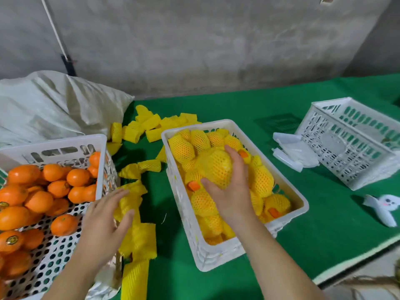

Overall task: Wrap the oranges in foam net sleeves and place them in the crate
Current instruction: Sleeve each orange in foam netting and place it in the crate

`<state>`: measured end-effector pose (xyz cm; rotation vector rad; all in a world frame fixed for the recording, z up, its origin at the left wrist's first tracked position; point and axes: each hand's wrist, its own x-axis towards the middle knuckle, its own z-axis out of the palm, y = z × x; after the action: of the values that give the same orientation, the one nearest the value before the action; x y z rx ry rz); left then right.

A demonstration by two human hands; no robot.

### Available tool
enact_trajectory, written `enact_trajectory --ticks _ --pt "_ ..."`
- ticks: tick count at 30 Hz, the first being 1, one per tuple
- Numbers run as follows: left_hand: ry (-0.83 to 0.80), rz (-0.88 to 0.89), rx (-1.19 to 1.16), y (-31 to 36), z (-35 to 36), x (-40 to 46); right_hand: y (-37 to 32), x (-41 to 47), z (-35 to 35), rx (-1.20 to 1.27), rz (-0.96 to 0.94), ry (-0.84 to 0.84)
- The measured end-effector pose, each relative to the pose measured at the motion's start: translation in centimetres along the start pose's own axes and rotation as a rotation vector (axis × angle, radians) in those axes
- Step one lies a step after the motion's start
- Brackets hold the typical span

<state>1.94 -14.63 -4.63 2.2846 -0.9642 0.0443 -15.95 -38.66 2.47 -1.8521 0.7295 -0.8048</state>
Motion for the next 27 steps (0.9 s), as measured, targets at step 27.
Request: enact_trajectory --ticks 27 --pt "-0.049 -0.153 -0.079 -1.6 0.0 -1.0 0.6 -5.8 4.9 -0.899 -0.428 -0.493"
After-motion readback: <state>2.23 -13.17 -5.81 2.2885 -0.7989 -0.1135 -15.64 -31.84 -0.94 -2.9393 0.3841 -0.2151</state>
